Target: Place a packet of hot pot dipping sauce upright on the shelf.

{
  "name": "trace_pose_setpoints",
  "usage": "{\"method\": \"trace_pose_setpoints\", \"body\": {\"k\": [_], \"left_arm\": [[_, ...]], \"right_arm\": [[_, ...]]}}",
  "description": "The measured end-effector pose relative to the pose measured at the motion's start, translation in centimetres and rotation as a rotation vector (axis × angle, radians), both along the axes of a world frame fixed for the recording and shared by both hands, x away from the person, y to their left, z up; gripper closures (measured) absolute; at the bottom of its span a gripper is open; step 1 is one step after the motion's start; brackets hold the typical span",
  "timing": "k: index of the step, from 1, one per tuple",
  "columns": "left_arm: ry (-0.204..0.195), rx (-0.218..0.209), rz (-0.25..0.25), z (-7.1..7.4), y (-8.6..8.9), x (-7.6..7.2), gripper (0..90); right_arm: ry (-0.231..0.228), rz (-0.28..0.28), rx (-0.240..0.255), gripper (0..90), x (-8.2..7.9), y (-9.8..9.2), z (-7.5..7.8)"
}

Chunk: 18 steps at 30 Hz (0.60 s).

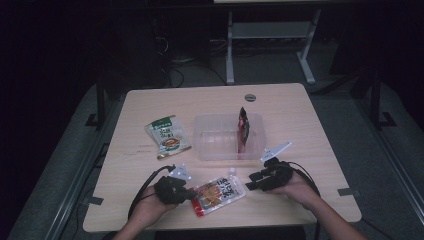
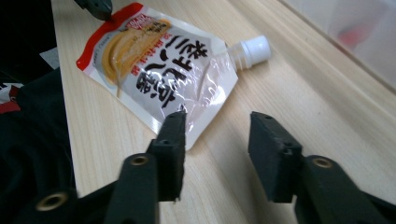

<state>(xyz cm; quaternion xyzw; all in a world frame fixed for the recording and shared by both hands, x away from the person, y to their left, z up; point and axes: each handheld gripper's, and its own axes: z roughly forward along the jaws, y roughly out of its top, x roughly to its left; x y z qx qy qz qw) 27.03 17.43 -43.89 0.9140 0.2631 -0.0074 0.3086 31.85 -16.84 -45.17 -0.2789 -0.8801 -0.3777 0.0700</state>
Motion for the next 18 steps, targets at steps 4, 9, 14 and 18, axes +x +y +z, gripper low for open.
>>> {"method": "trace_pose_setpoints", "body": {"k": [4,9,14,18], "left_arm": [[0.013,0.011,-0.001,-0.5,-0.1,0.2,89.9],[0.014,0.06,-0.024,-0.9,-0.5,0.3,89.9],[0.023,0.06,-0.025,-0.9,-0.3,0.5,89.9],[0.029,0.055,-0.019,-1.0,-0.4,0.4,90.0]], "right_arm": [[0.017,0.003,-0.003,47.1,0.3,0.5,-0.3],[0.03,0.027,-0.004,44.2,0.4,1.0,-0.7],[0.049,0.054,0.008,43.4,0.3,1.9,-0.9],[0.056,0.07,0.008,43.4,0.4,2.6,-1.1]]}}
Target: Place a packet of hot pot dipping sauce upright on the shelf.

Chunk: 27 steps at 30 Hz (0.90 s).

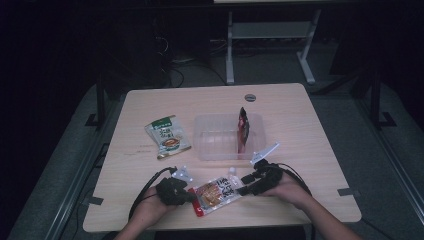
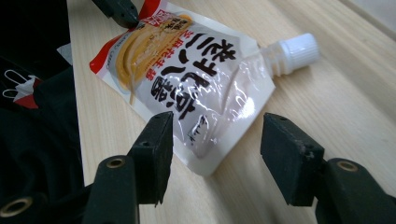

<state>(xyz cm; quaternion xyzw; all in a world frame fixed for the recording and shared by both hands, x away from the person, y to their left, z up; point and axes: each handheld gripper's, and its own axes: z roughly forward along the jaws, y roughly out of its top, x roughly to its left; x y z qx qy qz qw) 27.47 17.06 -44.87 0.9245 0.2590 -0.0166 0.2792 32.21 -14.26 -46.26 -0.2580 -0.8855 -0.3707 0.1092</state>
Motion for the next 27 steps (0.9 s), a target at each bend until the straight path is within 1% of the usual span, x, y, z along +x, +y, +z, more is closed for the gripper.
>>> {"method": "trace_pose_setpoints", "body": {"k": [3,4,5,7,9,12,14,19,23,25,27], "left_arm": [[0.0,-0.007,-0.001,-0.03,0.02,0.07,89.9],[0.001,-0.008,0.0,-0.04,0.03,0.07,90.0],[0.002,-0.007,-0.001,-0.03,0.02,0.09,89.9],[0.004,-0.007,0.0,-0.03,0.03,0.1,90.0],[0.003,-0.009,0.003,-0.04,0.05,0.07,90.0],[0.007,-0.009,0.004,-0.04,0.04,0.11,89.9],[0.012,-0.012,0.01,-0.05,0.04,0.08,89.9],[0.013,-0.01,0.007,-0.04,0.08,0.12,90.0],[0.018,-0.02,0.015,-0.09,0.06,0.13,90.0],[0.019,-0.021,0.014,-0.1,0.06,0.15,89.9],[0.019,-0.019,0.013,-0.08,0.04,0.15,89.9]], "right_arm": [[0.001,0.009,-0.013,42.8,0.07,0.49,-0.16],[0.0,0.009,-0.011,42.9,0.11,0.56,-0.21],[0.01,0.007,-0.007,42.9,0.18,0.58,-0.23],[0.011,0.005,-0.005,43.3,0.31,0.57,-0.27],[0.004,0.001,-0.015,43.2,0.39,0.45,-0.18],[0.018,-0.007,-0.009,43.4,0.5,0.2,-0.24],[0.019,-0.006,-0.009,43.4,0.56,0.22,-0.24],[0.025,0.01,0.005,43.7,0.58,0.71,-0.37],[0.028,0.01,0.024,43.9,0.67,0.88,-0.57],[0.036,0.006,0.034,45.2,0.68,0.99,-0.63],[0.039,0.018,0.039,46.4,0.77,1.1,-0.72]]}}
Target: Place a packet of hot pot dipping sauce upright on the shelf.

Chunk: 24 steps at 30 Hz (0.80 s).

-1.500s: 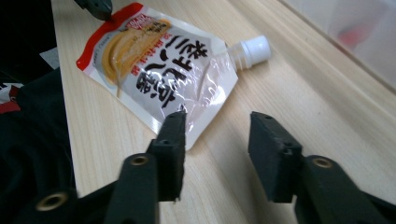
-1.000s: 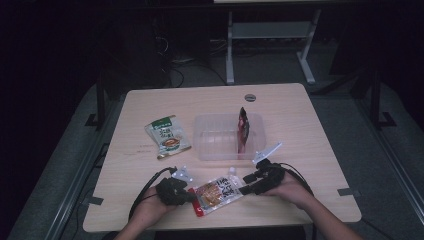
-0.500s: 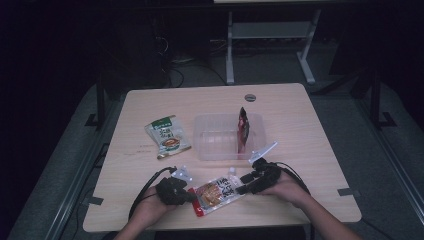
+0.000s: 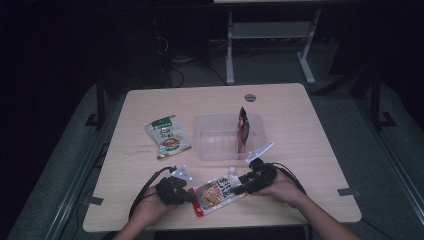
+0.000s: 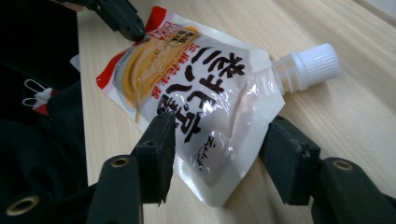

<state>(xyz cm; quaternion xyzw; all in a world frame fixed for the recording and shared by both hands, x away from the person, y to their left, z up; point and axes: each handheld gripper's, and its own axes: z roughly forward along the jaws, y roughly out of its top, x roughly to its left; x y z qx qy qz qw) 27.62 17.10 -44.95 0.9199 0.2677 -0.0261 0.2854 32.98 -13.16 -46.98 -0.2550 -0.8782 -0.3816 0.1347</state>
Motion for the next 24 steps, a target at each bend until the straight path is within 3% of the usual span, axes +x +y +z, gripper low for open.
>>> {"method": "trace_pose_setpoints", "body": {"k": [6,8,11,16,21,24], "left_arm": [[-0.002,0.004,-0.009,0.01,-0.12,0.09,90.0],[-0.002,0.002,-0.007,0.01,-0.2,0.09,90.0],[-0.001,0.002,-0.009,0.02,-0.23,0.12,90.0],[-0.002,0.003,-0.014,0.02,-0.23,0.15,90.0],[-0.003,0.005,-0.018,0.02,-0.25,0.16,90.0],[-0.011,0.01,-0.014,0.05,-0.35,0.01,90.0]], "right_arm": [[0.026,-0.003,0.029,51.7,0.14,0.2,-0.29],[0.057,0.01,0.041,55.0,0.02,0.47,-0.36],[0.019,0.022,0.021,61.3,-0.08,0.75,-0.27],[0.03,0.021,0.024,75.4,-0.04,0.68,-0.29],[0.022,0.042,0.052,87.8,-0.16,0.63,-0.07],[0.009,0.056,0.071,89.0,-0.24,0.54,0.16]]}}
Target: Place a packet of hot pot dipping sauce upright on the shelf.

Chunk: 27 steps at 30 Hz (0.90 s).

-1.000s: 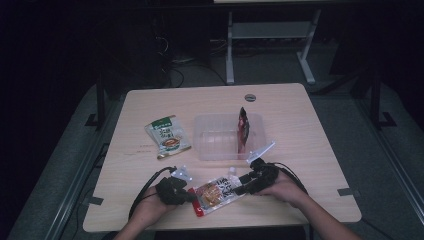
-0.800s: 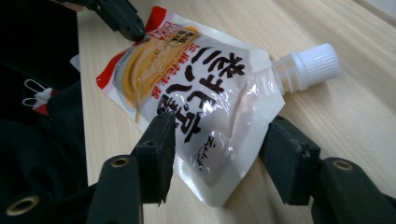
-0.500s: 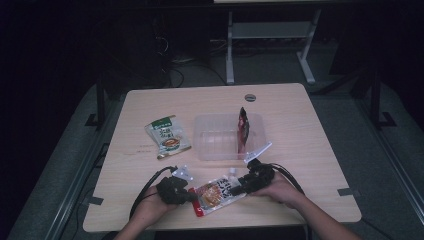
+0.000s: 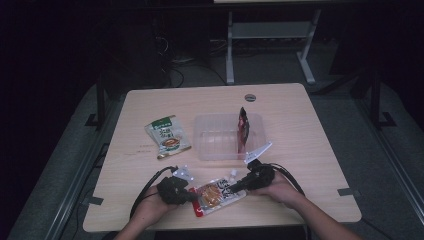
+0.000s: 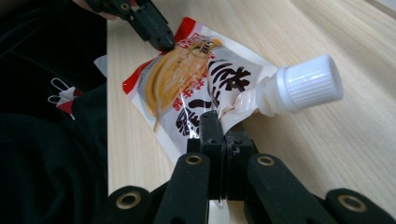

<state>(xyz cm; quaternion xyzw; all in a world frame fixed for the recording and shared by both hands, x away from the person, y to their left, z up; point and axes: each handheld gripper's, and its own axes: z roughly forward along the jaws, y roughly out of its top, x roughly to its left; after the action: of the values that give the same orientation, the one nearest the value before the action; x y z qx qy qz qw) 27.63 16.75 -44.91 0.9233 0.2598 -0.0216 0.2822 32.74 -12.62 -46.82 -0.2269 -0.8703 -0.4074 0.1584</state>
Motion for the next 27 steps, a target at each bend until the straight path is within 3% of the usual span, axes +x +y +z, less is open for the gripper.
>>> {"method": "trace_pose_setpoints", "body": {"k": [3,6,13,27], "left_arm": [[-0.002,0.006,-0.01,0.0,0.1,0.1,90.0],[0.007,-0.006,-0.007,0.1,0.0,0.2,89.9],[-0.018,-0.048,-0.032,0.3,-1.2,0.1,89.9],[-0.059,-0.156,-0.101,0.9,-4.0,-0.2,89.9]], "right_arm": [[-0.005,0.015,0.039,89.4,0.0,-0.2,0.3],[-0.011,0.021,0.09,89.6,-0.2,-0.4,0.9],[-0.025,0.04,0.192,89.8,-0.6,-0.6,2.6],[-0.079,0.032,0.316,89.9,-0.9,-1.0,5.2]]}}
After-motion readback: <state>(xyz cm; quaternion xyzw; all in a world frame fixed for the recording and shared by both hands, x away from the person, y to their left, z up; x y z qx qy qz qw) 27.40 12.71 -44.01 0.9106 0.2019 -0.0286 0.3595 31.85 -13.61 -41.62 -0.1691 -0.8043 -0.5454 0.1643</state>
